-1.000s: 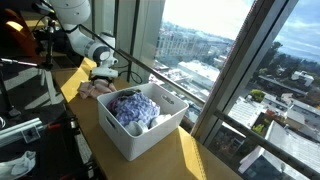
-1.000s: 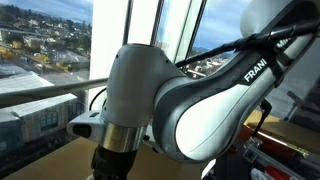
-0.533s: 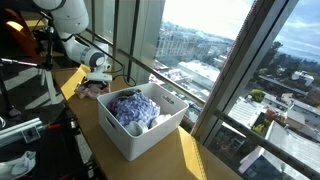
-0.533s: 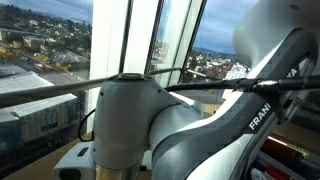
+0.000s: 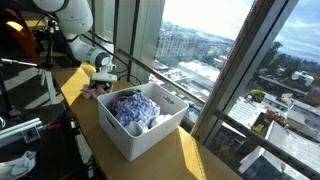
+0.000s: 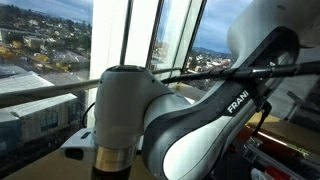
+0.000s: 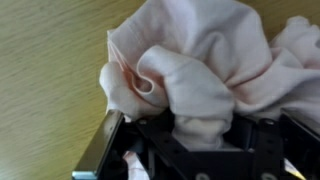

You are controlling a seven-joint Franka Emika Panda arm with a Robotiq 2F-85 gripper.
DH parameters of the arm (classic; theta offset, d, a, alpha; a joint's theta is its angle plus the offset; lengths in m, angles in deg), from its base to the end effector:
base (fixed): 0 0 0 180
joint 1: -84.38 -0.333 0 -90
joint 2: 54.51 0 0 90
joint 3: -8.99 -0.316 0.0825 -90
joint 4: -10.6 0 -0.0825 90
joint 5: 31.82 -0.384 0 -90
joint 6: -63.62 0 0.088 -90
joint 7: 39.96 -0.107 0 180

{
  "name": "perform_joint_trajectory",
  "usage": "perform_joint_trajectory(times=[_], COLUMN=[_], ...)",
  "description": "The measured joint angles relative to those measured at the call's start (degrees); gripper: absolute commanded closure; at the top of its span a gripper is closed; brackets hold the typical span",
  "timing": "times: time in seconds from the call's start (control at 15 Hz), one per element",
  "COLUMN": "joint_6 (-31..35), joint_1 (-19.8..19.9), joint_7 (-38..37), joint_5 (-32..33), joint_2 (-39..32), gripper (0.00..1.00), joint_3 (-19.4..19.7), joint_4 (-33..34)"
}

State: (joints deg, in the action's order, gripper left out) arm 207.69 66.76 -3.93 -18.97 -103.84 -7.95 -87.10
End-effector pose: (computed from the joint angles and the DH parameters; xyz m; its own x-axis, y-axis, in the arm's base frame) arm 0.5518 0.3643 0.1081 0.2517 0.9663 0.0548 0.9660 -0.2473 -0.0757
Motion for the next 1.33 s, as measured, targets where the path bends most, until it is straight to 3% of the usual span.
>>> perform_joint_trajectory(times=[0.4,1.07,1.33], joint_6=[-0.02,-0.82,-1.43], joint_1=[6.03,15.21,19.11], joint_7=[0.11,0.63,2.24], joint_5=[0.07,-0.02,-0.50], joint_2=[4.46,23.44,27.49], gripper=[1.00,1.00,1.00], joint_3=[1.38,4.99,7.89], joint_4=[0.35,0.06,1.31])
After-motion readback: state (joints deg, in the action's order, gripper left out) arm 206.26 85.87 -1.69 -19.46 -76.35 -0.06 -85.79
